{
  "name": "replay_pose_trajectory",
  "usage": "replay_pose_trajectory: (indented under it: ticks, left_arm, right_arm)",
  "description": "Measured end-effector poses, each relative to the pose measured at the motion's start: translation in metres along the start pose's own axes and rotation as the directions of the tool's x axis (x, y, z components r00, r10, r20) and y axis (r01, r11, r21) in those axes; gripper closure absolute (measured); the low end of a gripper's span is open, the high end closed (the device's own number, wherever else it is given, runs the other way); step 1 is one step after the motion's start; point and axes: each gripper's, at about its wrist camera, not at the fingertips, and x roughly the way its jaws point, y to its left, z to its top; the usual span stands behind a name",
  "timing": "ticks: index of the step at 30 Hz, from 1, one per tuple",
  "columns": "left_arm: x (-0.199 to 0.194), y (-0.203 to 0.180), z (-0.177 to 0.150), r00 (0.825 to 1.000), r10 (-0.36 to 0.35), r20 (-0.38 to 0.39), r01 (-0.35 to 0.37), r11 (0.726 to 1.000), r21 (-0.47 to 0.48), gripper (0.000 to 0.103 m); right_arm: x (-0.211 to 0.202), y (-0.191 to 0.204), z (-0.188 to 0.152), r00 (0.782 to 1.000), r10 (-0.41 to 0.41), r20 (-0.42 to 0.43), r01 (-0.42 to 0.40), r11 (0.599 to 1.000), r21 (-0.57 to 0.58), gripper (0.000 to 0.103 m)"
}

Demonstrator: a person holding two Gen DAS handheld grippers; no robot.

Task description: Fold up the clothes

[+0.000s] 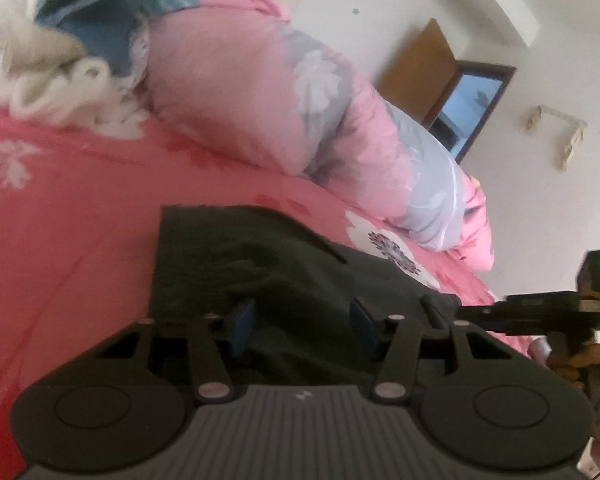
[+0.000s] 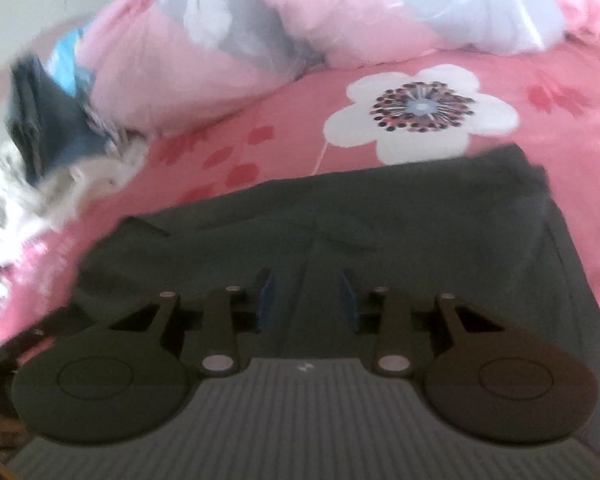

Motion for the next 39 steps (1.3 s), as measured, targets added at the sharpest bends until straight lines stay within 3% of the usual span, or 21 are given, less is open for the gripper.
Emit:
replay_pose_trajectory:
  ticks: [4,5,6,7,9,14,17,20,25,30,33,39]
  left_arm:
    - [0.002,0.005,-0.004,1.000,-0.006,0.007,0.006,0.999,0.031,0.050]
    - [0.002,0.004,-0.005,1.000,-0.007,0.009,0.007,0.999,0.036,0.050]
    - [0.002,0.005,-0.006,1.000,-0.010,0.011,0.009,0.999,0.036,0.050]
    - [0.002,0.006,-0.007,1.000,-0.012,0.012,0.012,0.999,0.036,0.050]
    - [0.003,0.007,-0.009,1.000,-0.017,0.016,0.017,0.999,0.029,0.050]
    - [0.001,0.010,-0.010,0.999,-0.025,0.032,0.024,1.000,0.012,0.051]
    - [0.000,0.013,-0.011,0.998,-0.031,0.049,0.031,0.999,-0.006,0.051]
    - [-0.003,0.019,-0.012,0.996,-0.041,0.081,0.045,0.998,-0.050,0.051]
    - [-0.003,0.025,-0.012,0.993,-0.052,0.101,0.061,0.994,-0.086,0.052]
    - [-0.002,0.024,-0.011,0.993,-0.039,0.109,0.046,0.997,-0.059,0.052]
    - [-0.001,0.025,-0.011,0.993,-0.040,0.113,0.047,0.997,-0.060,0.052]
    - [0.000,0.027,-0.010,0.992,-0.050,0.114,0.058,0.996,-0.064,0.052]
  right_arm:
    - [0.026,0.006,0.006,0.997,-0.063,-0.047,0.060,0.997,-0.058,0.061]
    - [0.032,0.004,0.005,0.996,-0.067,-0.059,0.063,0.996,-0.063,0.070]
    - [0.037,0.002,0.004,0.995,-0.063,-0.074,0.058,0.996,-0.063,0.097]
    - [0.038,-0.002,0.002,0.995,-0.052,-0.080,0.048,0.998,-0.047,0.102]
    - [0.032,-0.011,-0.003,0.998,-0.021,-0.065,0.021,1.000,0.010,0.103]
    - [-0.028,-0.033,-0.021,0.996,0.033,0.086,-0.048,0.984,0.172,0.103]
    - [-0.080,-0.051,-0.040,0.977,0.045,0.209,-0.102,0.958,0.269,0.103]
    - [-0.124,-0.072,-0.072,0.956,0.002,0.293,-0.114,0.924,0.366,0.103]
    - [-0.143,-0.105,-0.130,0.946,-0.030,0.322,-0.155,0.832,0.533,0.103]
    - [-0.162,-0.139,-0.189,0.937,-0.066,0.344,-0.198,0.709,0.677,0.103]
    - [-0.165,-0.145,-0.207,0.932,-0.064,0.356,-0.227,0.663,0.714,0.103]
    - [-0.172,-0.140,-0.214,0.934,-0.092,0.347,-0.198,0.675,0.711,0.103]
